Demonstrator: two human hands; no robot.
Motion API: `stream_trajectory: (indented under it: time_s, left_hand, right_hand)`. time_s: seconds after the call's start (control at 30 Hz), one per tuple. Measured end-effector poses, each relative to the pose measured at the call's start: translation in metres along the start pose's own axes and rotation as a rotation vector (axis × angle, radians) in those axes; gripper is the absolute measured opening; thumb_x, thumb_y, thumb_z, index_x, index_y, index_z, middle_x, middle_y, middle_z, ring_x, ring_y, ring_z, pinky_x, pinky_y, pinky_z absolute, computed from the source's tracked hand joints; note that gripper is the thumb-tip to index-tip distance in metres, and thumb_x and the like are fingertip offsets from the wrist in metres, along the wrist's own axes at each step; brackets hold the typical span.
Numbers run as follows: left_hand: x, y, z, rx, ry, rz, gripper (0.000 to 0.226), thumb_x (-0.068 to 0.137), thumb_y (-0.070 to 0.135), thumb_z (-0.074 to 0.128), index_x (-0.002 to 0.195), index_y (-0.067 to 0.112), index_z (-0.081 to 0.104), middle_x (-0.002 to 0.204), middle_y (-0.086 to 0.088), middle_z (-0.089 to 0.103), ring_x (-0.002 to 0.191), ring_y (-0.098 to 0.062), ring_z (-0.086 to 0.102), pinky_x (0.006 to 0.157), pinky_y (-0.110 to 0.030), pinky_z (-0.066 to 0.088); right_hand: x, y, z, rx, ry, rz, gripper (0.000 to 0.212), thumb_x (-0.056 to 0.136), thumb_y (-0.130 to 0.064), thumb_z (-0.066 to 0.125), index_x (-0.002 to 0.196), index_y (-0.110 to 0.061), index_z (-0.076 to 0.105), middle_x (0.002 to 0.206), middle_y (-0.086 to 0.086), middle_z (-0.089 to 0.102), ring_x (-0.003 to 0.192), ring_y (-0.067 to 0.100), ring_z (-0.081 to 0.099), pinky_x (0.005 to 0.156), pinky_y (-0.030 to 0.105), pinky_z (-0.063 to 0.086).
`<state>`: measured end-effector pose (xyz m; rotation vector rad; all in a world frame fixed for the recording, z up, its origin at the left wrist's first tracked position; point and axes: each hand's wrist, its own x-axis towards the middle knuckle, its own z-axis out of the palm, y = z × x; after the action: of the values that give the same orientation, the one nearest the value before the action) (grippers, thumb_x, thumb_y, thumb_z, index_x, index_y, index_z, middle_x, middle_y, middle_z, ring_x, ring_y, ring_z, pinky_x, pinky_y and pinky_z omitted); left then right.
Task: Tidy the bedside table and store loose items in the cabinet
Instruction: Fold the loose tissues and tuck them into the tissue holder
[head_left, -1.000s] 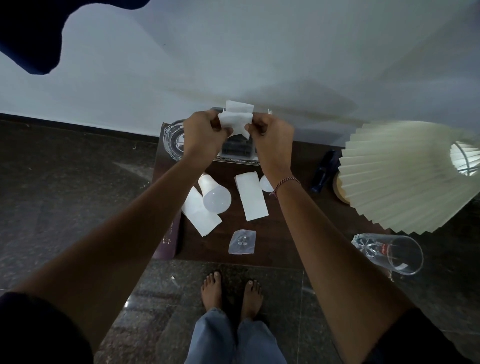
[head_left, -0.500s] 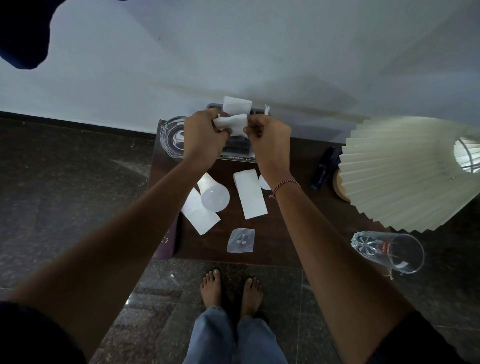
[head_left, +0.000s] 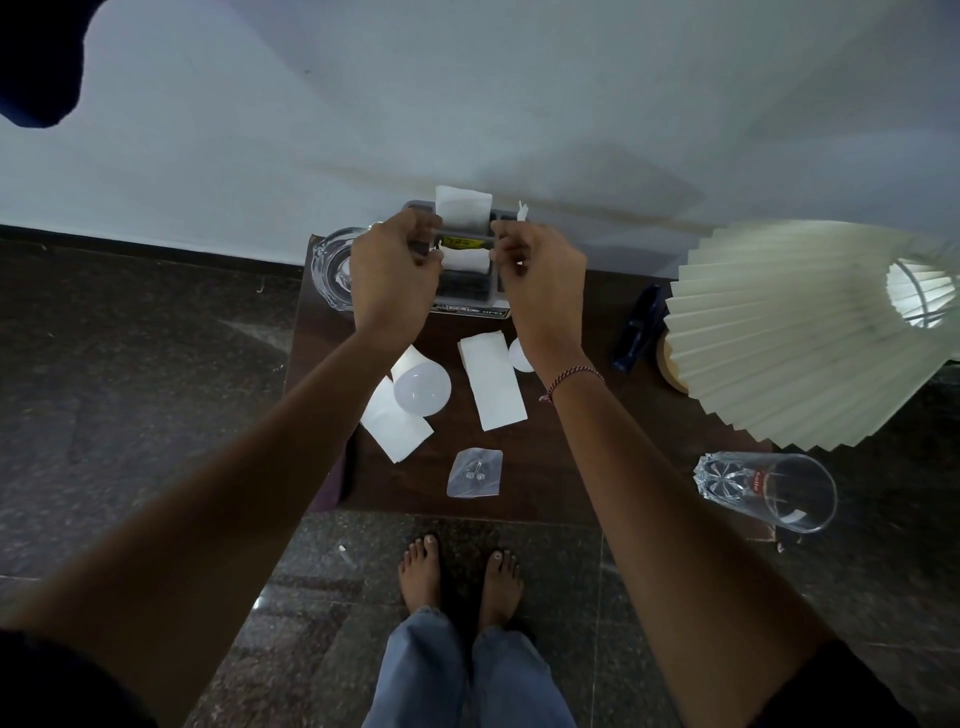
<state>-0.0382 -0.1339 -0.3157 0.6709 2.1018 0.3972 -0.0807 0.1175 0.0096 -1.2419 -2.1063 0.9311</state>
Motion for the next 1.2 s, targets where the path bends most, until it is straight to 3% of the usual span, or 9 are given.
stream_trajectory:
  time_s: [0.13,0.37,0.53,0.6,0.7,0.83,0.9,1.03,1.2]
  left_hand:
    - [-0.041,0.275,-0.292,-0.304,0.564,0.293,0.027,0.090,0.008,0.049,0.112,0.011,0.064,0.097,-0.009,0.070,0.080,-0.013,0.061,0.079,-0.036,0.055]
    - [-0.101,0.253,-0.235,-0.466,0.403,0.152,0.020,0.091,0.008,0.051,0.098,0.016,0.067,0.084,0.000,0.068,0.065,-0.011,0.060,0.065,-0.025,0.051]
    - [-0.115,0.243,-0.192,-0.542,0.201,-0.012,0.024,0.093,0.008,0.047,0.108,0.010,0.066,0.109,-0.005,0.069,0.081,-0.008,0.063,0.076,-0.023,0.056]
    - [-0.114,0.243,-0.185,-0.518,0.168,-0.068,0.028,0.093,0.009,0.046,0.114,0.012,0.064,0.112,-0.003,0.067,0.071,0.000,0.055,0.058,-0.003,0.043]
    - [-0.113,0.245,-0.178,-0.565,0.150,-0.150,0.032,0.095,0.010,0.043,0.121,0.013,0.061,0.119,-0.003,0.062,0.065,0.003,0.045,0.044,-0.002,0.036]
    - [-0.099,0.245,-0.179,-0.670,0.109,-0.246,0.038,0.095,0.003,0.037,0.127,0.011,0.056,0.129,-0.009,0.056,0.068,0.000,0.043,0.055,-0.010,0.033]
    - [-0.091,0.245,-0.185,-0.711,0.072,-0.313,0.041,0.093,0.000,0.037,0.129,0.010,0.054,0.133,-0.011,0.052,0.074,-0.004,0.049,0.060,-0.014,0.041]
    - [-0.084,0.246,-0.190,-0.729,0.008,-0.375,0.039,0.093,-0.001,0.037,0.125,0.008,0.057,0.137,-0.015,0.049,0.124,-0.030,0.049,0.103,-0.037,0.045]
    - [-0.083,0.249,-0.186,-0.765,-0.055,-0.396,0.033,0.095,0.005,0.041,0.124,0.004,0.058,0.128,-0.017,0.056,0.120,-0.030,0.052,0.103,-0.042,0.046]
  right_hand:
    - [-0.016,0.003,-0.013,0.071,0.120,-0.013,0.018,0.089,-0.007,0.058,0.103,-0.003,0.068,0.092,0.012,0.068,0.074,-0.005,0.051,0.070,-0.002,0.042]
    - [-0.072,0.018,-0.028,0.192,0.191,0.138,0.025,0.095,-0.021,0.047,0.101,-0.008,0.068,0.087,0.003,0.063,0.075,0.009,0.061,0.064,0.015,0.049]
    - [-0.110,0.042,-0.023,0.186,0.049,0.344,0.024,0.097,-0.021,0.045,0.100,-0.016,0.068,0.088,-0.001,0.065,0.077,0.001,0.059,0.069,0.016,0.049]
    - [-0.118,0.052,-0.018,0.159,-0.055,0.439,0.025,0.096,-0.020,0.046,0.102,-0.014,0.069,0.097,0.004,0.068,0.081,0.004,0.059,0.075,0.022,0.049]
    - [-0.123,0.062,-0.012,0.073,-0.195,0.503,0.028,0.096,-0.018,0.045,0.114,-0.009,0.064,0.114,0.009,0.067,0.095,0.011,0.061,0.080,0.019,0.045]
    - [-0.119,0.063,-0.010,0.044,-0.273,0.504,0.033,0.097,-0.017,0.043,0.124,-0.007,0.058,0.116,0.012,0.067,0.083,0.006,0.059,0.069,0.011,0.041]
    - [-0.117,0.064,-0.009,0.042,-0.291,0.509,0.033,0.097,-0.015,0.043,0.126,-0.005,0.056,0.120,0.012,0.065,0.101,0.017,0.062,0.075,0.012,0.040]
    - [-0.115,0.067,-0.005,0.027,-0.335,0.512,0.034,0.096,-0.014,0.044,0.127,-0.004,0.055,0.128,0.011,0.060,0.117,0.020,0.056,0.084,0.009,0.036]
    - [-0.116,0.068,-0.001,0.029,-0.340,0.494,0.031,0.095,-0.011,0.045,0.123,-0.003,0.058,0.123,0.012,0.063,0.112,0.019,0.059,0.080,0.006,0.035]
